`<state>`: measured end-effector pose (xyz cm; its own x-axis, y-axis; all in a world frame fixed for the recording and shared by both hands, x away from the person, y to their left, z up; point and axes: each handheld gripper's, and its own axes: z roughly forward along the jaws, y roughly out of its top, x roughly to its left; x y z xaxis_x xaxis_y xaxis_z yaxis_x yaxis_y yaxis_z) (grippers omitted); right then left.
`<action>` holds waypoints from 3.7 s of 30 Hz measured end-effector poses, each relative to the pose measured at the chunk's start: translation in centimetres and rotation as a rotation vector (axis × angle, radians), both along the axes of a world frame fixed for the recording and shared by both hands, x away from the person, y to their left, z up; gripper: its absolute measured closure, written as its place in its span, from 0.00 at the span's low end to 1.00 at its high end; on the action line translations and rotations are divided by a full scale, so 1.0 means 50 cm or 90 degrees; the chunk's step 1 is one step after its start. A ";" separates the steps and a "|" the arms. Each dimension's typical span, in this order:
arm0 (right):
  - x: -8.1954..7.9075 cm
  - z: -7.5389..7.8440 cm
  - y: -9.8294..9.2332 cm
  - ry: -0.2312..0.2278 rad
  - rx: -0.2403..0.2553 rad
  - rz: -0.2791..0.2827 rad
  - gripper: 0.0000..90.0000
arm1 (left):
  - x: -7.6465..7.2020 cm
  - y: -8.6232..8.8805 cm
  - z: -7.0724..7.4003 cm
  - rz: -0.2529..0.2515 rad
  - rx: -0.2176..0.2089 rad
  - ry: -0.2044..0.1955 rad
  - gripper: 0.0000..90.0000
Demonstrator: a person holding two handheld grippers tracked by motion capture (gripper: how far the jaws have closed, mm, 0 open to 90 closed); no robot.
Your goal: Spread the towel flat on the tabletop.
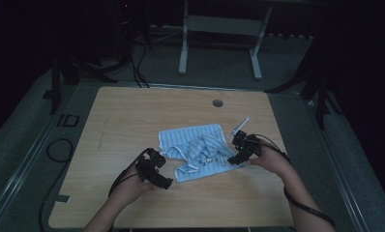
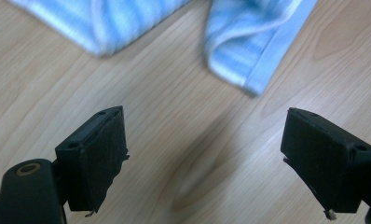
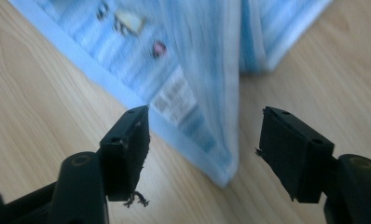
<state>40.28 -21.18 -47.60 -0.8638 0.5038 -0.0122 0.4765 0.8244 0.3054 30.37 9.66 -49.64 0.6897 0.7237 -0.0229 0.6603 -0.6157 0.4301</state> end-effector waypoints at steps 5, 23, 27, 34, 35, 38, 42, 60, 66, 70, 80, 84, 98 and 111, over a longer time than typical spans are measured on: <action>0.013 0.007 0.039 0.002 0.001 0.020 0.38 | 0.006 -0.029 0.009 -0.017 -0.002 -0.008 0.16; 0.035 0.006 0.108 0.016 -0.011 0.036 0.78 | 0.040 -0.166 -0.025 -0.069 0.009 -0.065 0.24; 0.033 0.007 0.106 0.010 -0.015 0.028 0.89 | 0.058 -0.164 -0.017 -0.052 -0.009 -0.095 0.61; 0.033 0.009 0.096 0.013 -0.007 0.017 0.91 | 0.065 -0.144 0.009 -0.054 0.006 -0.117 0.89; 0.031 0.011 0.090 0.011 -0.003 0.011 0.91 | 0.067 -0.138 0.014 -0.048 0.001 -0.119 0.91; 0.028 0.017 0.082 0.010 0.005 0.007 0.91 | 0.070 -0.120 0.028 -0.040 0.004 -0.120 0.92; 0.015 0.030 0.065 0.000 0.016 0.007 0.91 | 0.067 -0.098 0.045 -0.033 -0.006 -0.126 0.93; -0.101 0.031 -0.066 0.006 0.119 -0.026 0.90 | 0.012 -0.031 0.047 -0.044 -0.055 -0.068 0.92; -0.116 -0.027 -0.067 0.036 0.105 -0.031 0.90 | 0.005 -0.033 -0.019 -0.048 -0.047 -0.012 0.92; -0.125 -0.068 -0.060 0.055 0.091 -0.033 0.90 | 0.002 -0.034 -0.040 -0.049 -0.038 -0.001 0.92; -0.139 -0.092 -0.054 0.070 0.069 -0.026 0.84 | -0.013 -0.029 -0.062 -0.062 -0.030 0.027 0.82; -0.145 -0.057 -0.062 0.064 0.067 -0.016 0.62 | -0.017 -0.003 -0.042 -0.049 -0.015 0.004 0.65; -0.074 0.055 -0.070 -0.012 0.092 -0.059 0.60 | 0.027 0.046 0.019 0.012 -0.034 -0.033 0.56; 0.027 -0.004 0.067 0.051 0.058 -0.056 0.53 | 0.119 -0.008 -0.005 0.010 -0.031 -0.005 0.52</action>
<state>41.61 -17.81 -47.80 -0.8126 0.5733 0.1044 0.5715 0.7491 0.3351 36.30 9.25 -49.90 0.6784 0.7328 -0.0531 0.6663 -0.5832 0.4647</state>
